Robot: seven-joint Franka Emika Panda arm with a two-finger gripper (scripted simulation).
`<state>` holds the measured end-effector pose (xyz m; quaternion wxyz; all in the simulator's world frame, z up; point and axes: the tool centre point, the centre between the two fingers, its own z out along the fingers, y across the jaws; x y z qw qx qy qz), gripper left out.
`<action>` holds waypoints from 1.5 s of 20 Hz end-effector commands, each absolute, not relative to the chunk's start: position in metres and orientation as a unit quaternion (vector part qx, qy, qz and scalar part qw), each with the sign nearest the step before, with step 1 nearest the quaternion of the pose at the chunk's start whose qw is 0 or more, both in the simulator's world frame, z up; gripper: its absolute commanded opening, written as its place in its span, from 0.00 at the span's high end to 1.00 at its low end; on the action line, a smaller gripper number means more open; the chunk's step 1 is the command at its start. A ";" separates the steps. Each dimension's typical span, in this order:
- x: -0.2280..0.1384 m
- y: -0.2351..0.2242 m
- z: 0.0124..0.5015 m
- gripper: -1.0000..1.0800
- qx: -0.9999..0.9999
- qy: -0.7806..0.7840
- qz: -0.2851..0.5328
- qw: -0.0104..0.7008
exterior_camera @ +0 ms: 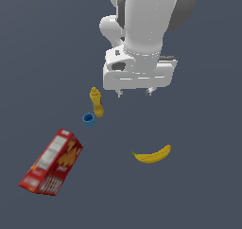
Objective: Pick up a designated object from a clutter of objects.
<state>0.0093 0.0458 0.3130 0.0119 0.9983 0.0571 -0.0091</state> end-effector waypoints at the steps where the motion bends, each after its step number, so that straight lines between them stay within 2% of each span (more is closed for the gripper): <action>1: 0.012 0.048 0.310 0.04 0.999 0.046 -0.009 0.011; 30: 0.071 0.091 0.223 0.04 0.965 -0.262 -0.007 0.000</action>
